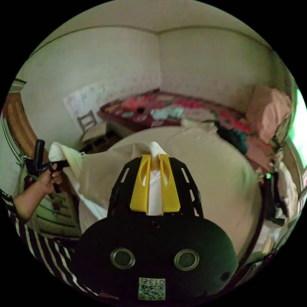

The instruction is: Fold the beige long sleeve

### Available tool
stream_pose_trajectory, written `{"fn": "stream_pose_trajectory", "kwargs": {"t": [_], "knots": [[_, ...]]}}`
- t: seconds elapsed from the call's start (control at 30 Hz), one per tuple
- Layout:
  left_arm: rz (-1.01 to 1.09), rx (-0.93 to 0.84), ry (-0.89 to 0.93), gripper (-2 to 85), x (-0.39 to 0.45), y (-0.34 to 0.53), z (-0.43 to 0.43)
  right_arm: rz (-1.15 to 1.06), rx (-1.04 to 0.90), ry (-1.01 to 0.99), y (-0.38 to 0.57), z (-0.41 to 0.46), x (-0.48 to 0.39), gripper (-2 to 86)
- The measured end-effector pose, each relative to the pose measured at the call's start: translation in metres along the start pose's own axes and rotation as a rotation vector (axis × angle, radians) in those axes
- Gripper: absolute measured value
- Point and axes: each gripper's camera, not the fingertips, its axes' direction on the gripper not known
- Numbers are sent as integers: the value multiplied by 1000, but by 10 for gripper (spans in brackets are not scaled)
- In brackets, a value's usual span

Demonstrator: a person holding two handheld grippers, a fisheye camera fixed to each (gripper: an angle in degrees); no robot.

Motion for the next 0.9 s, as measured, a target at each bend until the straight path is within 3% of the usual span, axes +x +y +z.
{"fn": "stream_pose_trajectory", "kwargs": {"t": [0.07,0.13,0.2,0.43,0.53,0.6,0.73,0.8,0.9], "knots": [[-94,-61,-36,80,-36,0,7,22,2,20,-7,-3,-1,72],[-195,14,-31,92,-65,2,-8,42,8,110,-3,-17,4,82],[-165,64,-81,105,-59,-3,-16,107,-46,196,17,-33,19,99],[509,-81,-169,182,126,-47,93,297,-280,275,65,-24,48,122],[632,-149,-211,202,176,-58,146,244,-344,260,51,-3,38,130],[663,-195,-218,179,191,-68,169,183,-357,251,32,8,32,136],[642,-297,-295,53,192,-95,204,122,-408,176,7,26,29,96],[619,-318,-244,37,189,-108,204,114,-389,207,-11,19,33,35],[612,-325,-177,25,192,-129,188,67,-381,205,-41,-2,40,22]]}}
